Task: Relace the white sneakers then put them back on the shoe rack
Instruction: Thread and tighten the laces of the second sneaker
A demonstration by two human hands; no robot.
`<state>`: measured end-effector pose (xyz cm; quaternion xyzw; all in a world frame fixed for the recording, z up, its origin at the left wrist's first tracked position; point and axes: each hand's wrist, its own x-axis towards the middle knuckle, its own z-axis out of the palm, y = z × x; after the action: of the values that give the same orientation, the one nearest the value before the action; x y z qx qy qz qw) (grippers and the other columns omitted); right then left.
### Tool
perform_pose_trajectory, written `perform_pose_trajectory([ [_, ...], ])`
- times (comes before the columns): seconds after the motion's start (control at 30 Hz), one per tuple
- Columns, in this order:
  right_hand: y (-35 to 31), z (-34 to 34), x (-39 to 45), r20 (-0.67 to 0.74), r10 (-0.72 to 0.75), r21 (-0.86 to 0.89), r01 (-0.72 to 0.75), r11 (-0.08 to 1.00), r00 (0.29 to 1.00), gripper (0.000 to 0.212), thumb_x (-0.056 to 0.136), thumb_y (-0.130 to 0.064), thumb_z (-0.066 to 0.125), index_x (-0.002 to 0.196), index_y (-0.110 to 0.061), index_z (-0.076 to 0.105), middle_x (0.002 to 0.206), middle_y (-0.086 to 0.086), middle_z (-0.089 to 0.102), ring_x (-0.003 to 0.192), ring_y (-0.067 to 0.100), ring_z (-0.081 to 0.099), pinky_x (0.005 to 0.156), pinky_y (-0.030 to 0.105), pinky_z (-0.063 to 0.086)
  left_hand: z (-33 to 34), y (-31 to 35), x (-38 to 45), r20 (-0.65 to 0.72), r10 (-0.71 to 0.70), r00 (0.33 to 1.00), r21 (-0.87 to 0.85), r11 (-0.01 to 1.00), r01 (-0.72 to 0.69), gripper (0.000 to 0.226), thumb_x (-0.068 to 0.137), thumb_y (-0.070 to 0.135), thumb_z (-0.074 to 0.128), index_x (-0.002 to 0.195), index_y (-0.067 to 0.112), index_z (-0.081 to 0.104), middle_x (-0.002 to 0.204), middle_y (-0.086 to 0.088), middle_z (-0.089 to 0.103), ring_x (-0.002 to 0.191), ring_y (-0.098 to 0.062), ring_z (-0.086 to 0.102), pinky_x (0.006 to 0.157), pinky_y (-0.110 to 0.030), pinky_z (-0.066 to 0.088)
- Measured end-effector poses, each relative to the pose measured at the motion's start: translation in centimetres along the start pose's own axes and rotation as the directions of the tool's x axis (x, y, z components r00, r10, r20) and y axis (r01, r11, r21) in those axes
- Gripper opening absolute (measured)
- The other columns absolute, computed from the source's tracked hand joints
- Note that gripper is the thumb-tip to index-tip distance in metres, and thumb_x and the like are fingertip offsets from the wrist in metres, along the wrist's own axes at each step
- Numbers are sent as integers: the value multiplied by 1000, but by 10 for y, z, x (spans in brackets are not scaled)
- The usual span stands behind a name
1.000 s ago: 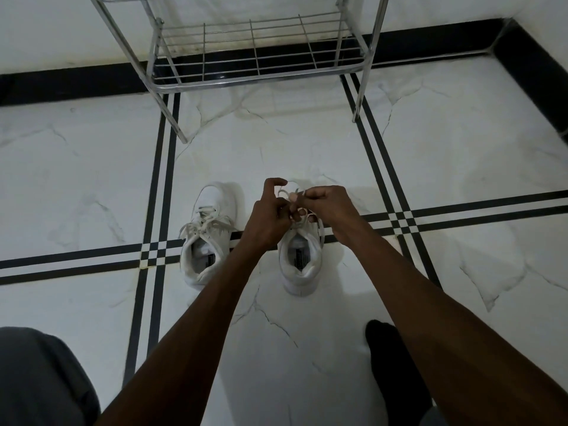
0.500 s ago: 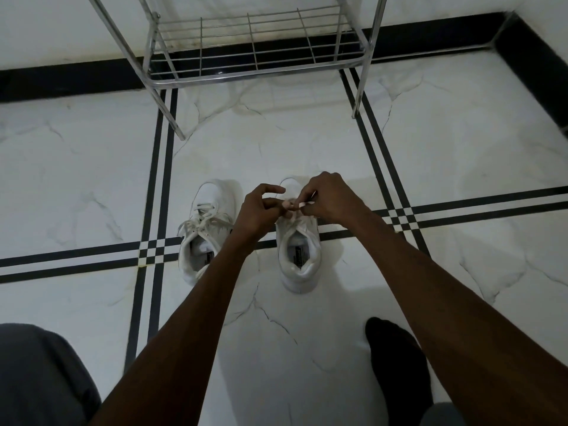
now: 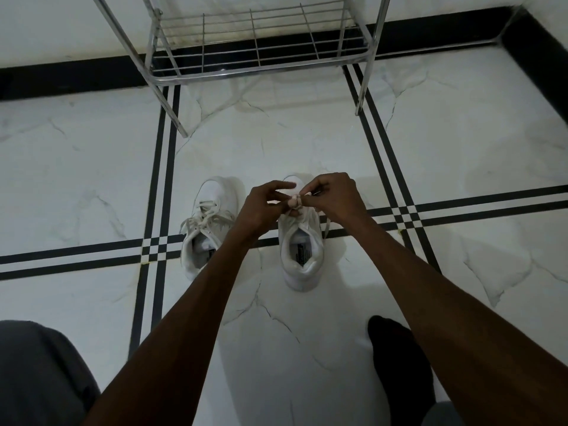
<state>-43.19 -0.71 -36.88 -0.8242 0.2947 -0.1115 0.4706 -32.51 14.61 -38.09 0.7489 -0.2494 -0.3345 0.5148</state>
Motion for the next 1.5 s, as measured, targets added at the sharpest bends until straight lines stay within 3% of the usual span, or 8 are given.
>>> perform_pose_trajectory([
  [0.17,12,-13,-7,19,135,45,-136,990,991,29,64,-30,93,84,-12,81,81,2,79,79,12,75,74,26,61,-3,-1,0,-139,54,989,257,966,-16,14,82,14,84,96,11,84,93,-7,82,82,-12,76,76,-15,59],
  [0.4,64,-37,-25,-13,409,22,-409,912,912,26,67,-34,91,79,-14,82,80,6,79,85,24,75,81,36,61,-24,-20,-25,-289,-11,957,457,877,148,8,86,20,75,88,23,82,79,7,76,72,-7,66,63,-23,43],
  [0.63,66,-34,-25,-59,478,59,-475,878,876,27,67,-44,88,58,-21,78,73,4,78,82,25,76,85,46,62,-14,-23,-37,-389,27,921,350,929,121,9,87,1,73,88,8,79,71,4,68,57,13,61,56,-1,42],
  [0.73,69,-33,-30,-67,512,121,-502,856,857,28,69,-41,88,56,-19,75,73,6,78,80,25,76,86,47,61,-13,-24,-39,-404,34,914,349,929,120,11,87,-2,71,88,7,77,73,4,70,68,-3,67,58,-3,43],
  [1.03,74,-30,-30,-134,518,47,-516,855,845,34,71,-39,88,80,-7,82,79,11,78,73,21,71,83,38,61,-8,-31,-41,-439,54,897,323,941,102,12,80,-3,74,88,6,77,75,1,72,69,-13,67,72,-33,58],
  [1.2,74,-30,-28,-147,515,-25,-524,851,844,39,69,-43,87,81,-6,81,78,11,78,81,26,75,82,38,61,-6,-34,-42,-436,45,899,311,945,104,10,79,0,77,87,6,77,73,5,70,66,-1,62,61,-21,51],
  [1.37,70,-27,-27,-165,453,-64,-468,881,876,36,71,-41,87,79,-6,81,77,11,78,81,26,74,80,37,60,-7,-31,-45,-437,8,899,221,970,98,7,84,-1,72,88,3,75,72,0,71,64,-14,68,51,-14,51],
  [1.5,61,-31,-26,-135,300,-96,-314,944,944,25,72,-28,88,81,-6,79,82,8,77,87,27,73,82,40,60,-12,-33,-37,-397,33,917,315,944,102,13,89,-2,68,89,8,76,80,-4,76,69,-8,67,61,-10,50],
])
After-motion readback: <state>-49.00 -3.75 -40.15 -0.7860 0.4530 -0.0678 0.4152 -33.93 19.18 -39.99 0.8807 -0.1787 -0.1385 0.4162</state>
